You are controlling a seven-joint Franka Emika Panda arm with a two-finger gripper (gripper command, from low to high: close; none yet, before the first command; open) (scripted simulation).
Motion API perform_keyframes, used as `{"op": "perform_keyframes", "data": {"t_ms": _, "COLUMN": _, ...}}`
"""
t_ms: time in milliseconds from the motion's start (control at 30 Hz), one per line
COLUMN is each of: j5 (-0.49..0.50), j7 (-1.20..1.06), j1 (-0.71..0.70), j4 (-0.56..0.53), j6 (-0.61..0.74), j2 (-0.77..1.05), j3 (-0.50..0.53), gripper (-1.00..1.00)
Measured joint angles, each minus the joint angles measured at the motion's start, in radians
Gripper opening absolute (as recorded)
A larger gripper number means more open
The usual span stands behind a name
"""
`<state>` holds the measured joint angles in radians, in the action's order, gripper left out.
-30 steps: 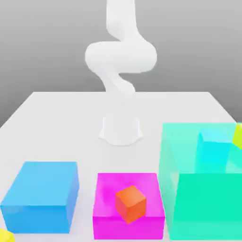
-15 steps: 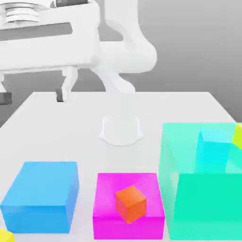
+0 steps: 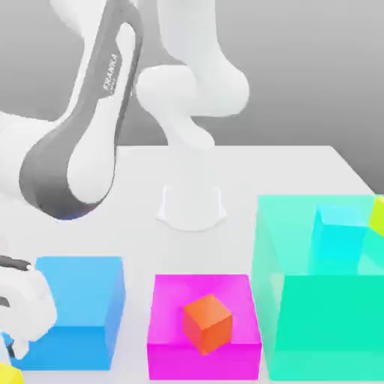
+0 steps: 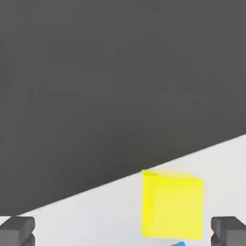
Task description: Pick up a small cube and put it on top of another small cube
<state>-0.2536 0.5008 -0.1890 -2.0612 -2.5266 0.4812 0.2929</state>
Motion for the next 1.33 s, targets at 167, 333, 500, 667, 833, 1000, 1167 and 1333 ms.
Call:
{"op": "perform_keyframes", "data": {"t_ms": 167, "j5": -0.049, "j7": -0.037, "j1": -0.048, "j4": 0.039, "j6": -0.106, "j2": 0.163, "j3": -0.048, "gripper": -1.00}}
{"op": "perform_keyframes", "data": {"t_ms": 333, "j5": -0.052, "j7": -0.039, "j1": -0.048, "j4": 0.039, "j6": -0.105, "j2": 0.163, "j3": -0.049, "gripper": -1.00}}
{"op": "perform_keyframes", "data": {"t_ms": 500, "j5": -0.013, "j7": -0.013, "j1": -0.023, "j4": 0.015, "j6": -0.035, "j2": 0.068, "j3": -0.014, "gripper": -1.00}}
{"op": "perform_keyframes", "data": {"t_ms": 667, "j5": 0.080, "j7": -0.067, "j1": 0.068, "j4": -0.081, "j6": 0.036, "j2": -0.109, "j3": -0.043, "gripper": -1.00}}
{"op": "perform_keyframes", "data": {"t_ms": 833, "j5": 0.168, "j7": -0.161, "j1": 0.158, "j4": -0.194, "j6": 0.090, "j2": -0.286, "j3": -0.115, "gripper": -1.00}}
{"op": "perform_keyframes", "data": {"t_ms": 1000, "j5": 0.230, "j7": -0.276, "j1": 0.270, "j4": -0.307, "j6": 0.143, "j2": -0.459, "j3": -0.194, "gripper": -1.00}}
{"op": "perform_keyframes", "data": {"t_ms": 1167, "j5": 0.245, "j7": -0.352, "j1": 0.319, "j4": -0.392, "j6": 0.069, "j2": -0.475, "j3": -0.209, "gripper": -1.00}}
{"op": "perform_keyframes", "data": {"t_ms": 1333, "j5": 0.242, "j7": -0.358, "j1": 0.316, "j4": -0.409, "j6": 0.005, "j2": -0.428, "j3": -0.213, "gripper": 1.00}}
